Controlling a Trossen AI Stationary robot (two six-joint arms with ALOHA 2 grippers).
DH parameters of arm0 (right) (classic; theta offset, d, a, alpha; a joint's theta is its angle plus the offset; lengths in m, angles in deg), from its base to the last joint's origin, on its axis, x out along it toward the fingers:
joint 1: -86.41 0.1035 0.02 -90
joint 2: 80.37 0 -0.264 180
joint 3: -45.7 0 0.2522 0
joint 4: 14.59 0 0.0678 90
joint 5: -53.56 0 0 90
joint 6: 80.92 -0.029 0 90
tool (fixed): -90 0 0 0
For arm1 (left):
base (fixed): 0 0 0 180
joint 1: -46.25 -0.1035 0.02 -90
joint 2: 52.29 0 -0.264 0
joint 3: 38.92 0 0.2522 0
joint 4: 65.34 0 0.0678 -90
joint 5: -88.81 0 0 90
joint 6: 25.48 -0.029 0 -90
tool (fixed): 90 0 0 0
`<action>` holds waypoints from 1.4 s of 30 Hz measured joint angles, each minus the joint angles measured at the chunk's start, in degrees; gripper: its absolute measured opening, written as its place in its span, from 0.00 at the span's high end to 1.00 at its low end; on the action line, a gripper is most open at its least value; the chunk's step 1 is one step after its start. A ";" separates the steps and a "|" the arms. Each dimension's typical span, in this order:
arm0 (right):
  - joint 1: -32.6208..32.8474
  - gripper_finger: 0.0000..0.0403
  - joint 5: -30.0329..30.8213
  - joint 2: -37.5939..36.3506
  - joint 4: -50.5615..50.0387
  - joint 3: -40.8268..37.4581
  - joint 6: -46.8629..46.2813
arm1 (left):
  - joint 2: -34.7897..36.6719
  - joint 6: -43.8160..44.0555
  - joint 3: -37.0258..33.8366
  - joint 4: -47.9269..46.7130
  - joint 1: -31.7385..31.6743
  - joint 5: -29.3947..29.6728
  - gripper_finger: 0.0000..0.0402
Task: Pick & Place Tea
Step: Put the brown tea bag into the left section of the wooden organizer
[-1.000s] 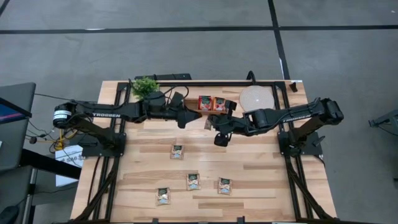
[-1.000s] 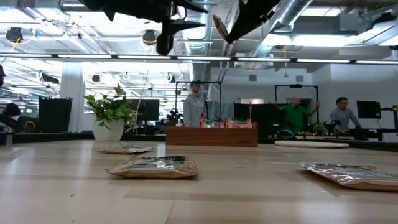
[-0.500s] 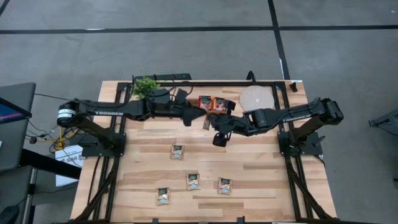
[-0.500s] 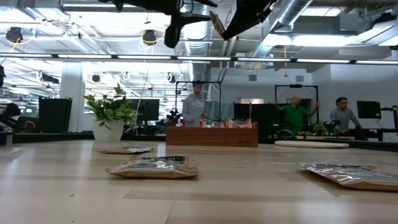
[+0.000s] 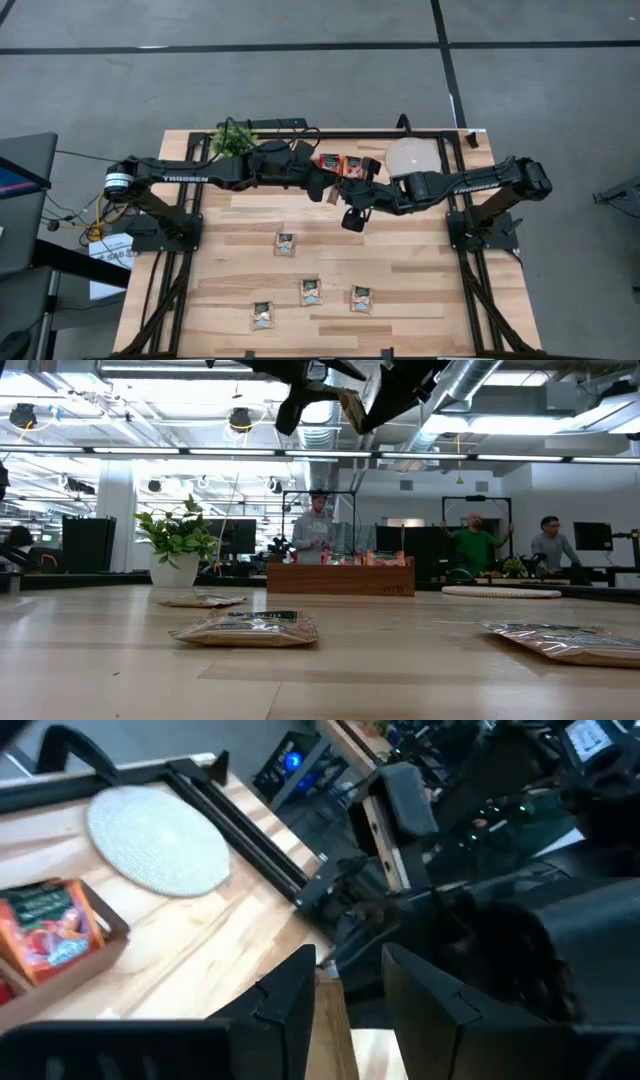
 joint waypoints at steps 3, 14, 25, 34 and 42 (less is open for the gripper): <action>-0.08 1.00 0.00 0.00 0.14 0.00 0.11 | -0.13 -0.01 -0.01 -1.89 0.00 1.42 0.73; -0.68 1.00 0.00 0.00 0.33 0.00 0.37 | -0.17 0.12 -0.05 -3.72 0.04 2.69 0.73; -0.55 1.00 0.00 0.00 1.66 0.00 0.39 | -0.15 -1.48 -0.12 -4.26 0.02 3.71 0.92; -0.55 1.00 -2.80 0.00 1.65 0.00 0.39 | -0.15 -4.43 -0.19 -5.15 0.03 4.51 1.00; 0.09 1.00 -7.97 -0.04 -7.41 0.00 -1.39 | -0.04 -8.49 -0.20 -8.87 -0.04 8.89 1.00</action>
